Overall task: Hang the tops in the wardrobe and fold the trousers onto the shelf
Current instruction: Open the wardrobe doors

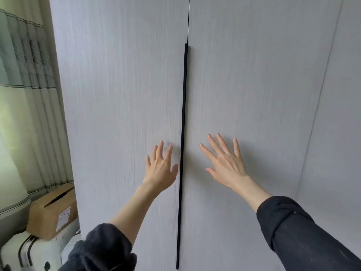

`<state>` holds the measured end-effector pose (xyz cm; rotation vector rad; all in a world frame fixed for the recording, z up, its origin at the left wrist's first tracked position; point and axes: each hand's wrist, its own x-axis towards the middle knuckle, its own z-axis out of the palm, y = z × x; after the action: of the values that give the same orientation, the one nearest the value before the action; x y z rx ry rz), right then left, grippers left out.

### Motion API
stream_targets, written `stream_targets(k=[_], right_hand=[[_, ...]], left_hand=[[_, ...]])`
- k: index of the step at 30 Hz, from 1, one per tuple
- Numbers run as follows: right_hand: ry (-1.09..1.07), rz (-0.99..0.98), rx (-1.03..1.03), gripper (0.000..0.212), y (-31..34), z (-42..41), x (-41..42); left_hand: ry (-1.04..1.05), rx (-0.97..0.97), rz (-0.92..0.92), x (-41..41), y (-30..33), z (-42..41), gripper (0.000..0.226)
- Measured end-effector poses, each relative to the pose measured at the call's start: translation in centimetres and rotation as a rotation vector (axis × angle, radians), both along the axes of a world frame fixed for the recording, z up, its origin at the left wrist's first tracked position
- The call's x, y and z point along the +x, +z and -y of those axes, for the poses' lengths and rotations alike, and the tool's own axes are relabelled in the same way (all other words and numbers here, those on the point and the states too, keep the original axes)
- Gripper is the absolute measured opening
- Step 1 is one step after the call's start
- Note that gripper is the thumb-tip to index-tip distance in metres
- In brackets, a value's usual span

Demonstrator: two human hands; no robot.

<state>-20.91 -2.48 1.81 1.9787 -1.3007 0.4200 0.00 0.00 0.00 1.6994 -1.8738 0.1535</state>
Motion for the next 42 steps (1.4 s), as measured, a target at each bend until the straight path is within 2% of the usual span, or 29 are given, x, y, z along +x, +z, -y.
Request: stream_targets(k=[5,7,15,18,21,26,29,31,33,35,38,42], right_hand=[[0.022,-0.032,-0.152,0.103,-1.4,3.8,-0.1],[0.04,-0.044,-0.217,0.11,-2.0,4.9,-0.5],[0.073,-0.009,-0.216,0.113,-2.5,5.9,-0.7],[0.059,-0.002,-0.165,0.112,-2.4,5.3,-0.5],[0.09,0.039,-0.11,0.101,-2.0,4.7,-0.4],[0.223,0.213,0.148,0.071,-2.2,2.7,-0.5],[0.408,0.578,0.397,0.055,-3.4,0.3,0.4],[0.559,0.875,0.676,0.048,-3.5,-1.6,2.0],[0.68,1.042,0.931,0.045,-3.1,-3.9,4.0],[0.753,1.117,1.056,0.044,-2.4,-6.0,5.6],[0.788,1.209,1.11,0.038,-1.9,-8.1,6.4],[0.779,1.157,1.181,0.034,-2.0,-11.0,7.3]], left_hand=[[-0.047,-0.348,-0.066,-0.8,0.1,4.1,0.051],[-0.056,-0.411,-0.098,-1.6,-0.5,5.1,0.05],[-0.046,-0.502,-0.268,-3.1,-0.7,6.5,0.025],[-0.037,-0.475,-0.292,-3.2,0.1,5.9,0.027],[-0.033,-0.409,-0.336,-3.2,0.7,4.9,0.022],[-0.085,-0.367,-0.384,-3.1,0.8,1.9,0.025],[-0.121,-0.379,-0.405,-2.6,0.7,-1.3,0.033],[-0.146,-0.368,-0.435,-1.9,0.7,-3.3,0.04],[-0.133,-0.309,-0.469,-1.2,1.0,-5.6,0.044],[-0.125,-0.223,-0.504,-0.7,1.4,-7.8,0.046],[-0.188,-0.123,-0.608,0.2,1.8,-10.1,0.047],[-0.259,-0.068,-0.831,2.3,2.1,-13.9,0.041]])
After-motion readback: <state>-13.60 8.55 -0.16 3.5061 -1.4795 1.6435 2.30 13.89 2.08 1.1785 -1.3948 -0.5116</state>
